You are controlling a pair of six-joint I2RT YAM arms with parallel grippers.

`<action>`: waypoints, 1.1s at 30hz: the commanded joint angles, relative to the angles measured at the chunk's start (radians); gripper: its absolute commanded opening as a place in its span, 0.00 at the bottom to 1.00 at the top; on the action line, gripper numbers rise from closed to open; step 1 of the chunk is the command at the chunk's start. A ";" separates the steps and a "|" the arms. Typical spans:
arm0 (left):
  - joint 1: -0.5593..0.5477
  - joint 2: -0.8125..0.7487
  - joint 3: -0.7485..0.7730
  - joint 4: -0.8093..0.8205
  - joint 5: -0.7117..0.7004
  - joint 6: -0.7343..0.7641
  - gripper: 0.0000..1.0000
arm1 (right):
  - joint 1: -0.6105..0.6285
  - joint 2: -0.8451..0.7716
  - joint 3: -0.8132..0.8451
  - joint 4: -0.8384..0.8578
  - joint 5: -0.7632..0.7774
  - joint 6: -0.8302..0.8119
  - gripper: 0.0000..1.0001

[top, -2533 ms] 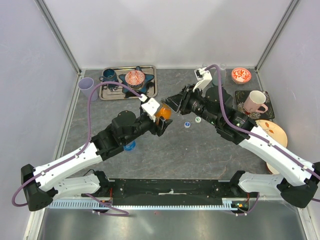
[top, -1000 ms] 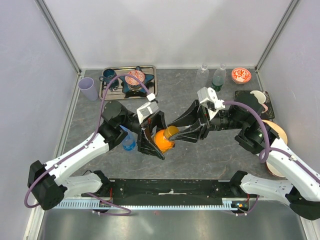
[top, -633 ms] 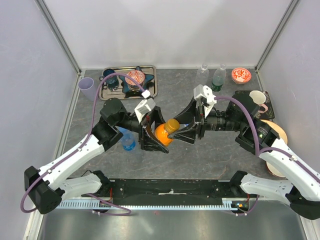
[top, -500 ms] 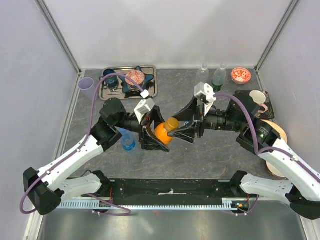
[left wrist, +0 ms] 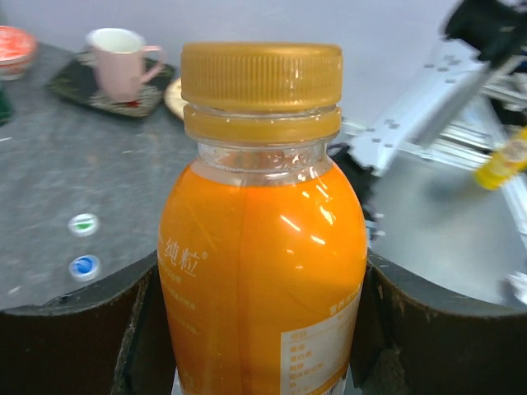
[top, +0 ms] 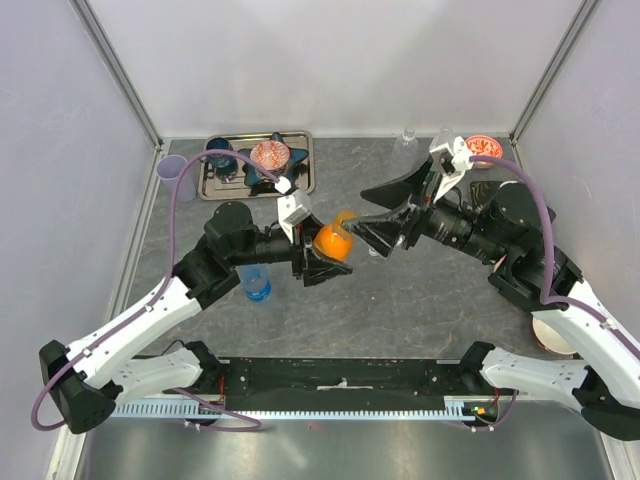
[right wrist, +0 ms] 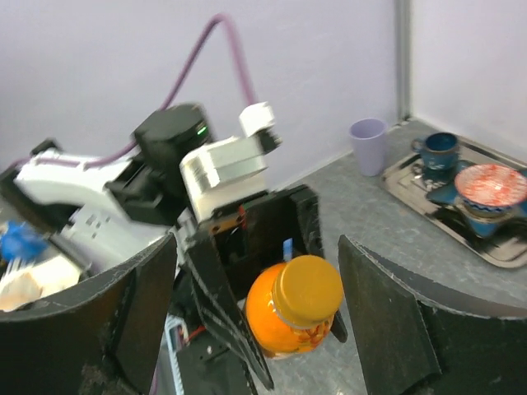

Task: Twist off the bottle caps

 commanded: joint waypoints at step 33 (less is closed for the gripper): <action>-0.300 0.000 0.037 -0.054 -1.052 0.342 0.21 | 0.009 0.210 0.039 -0.053 0.374 0.305 0.71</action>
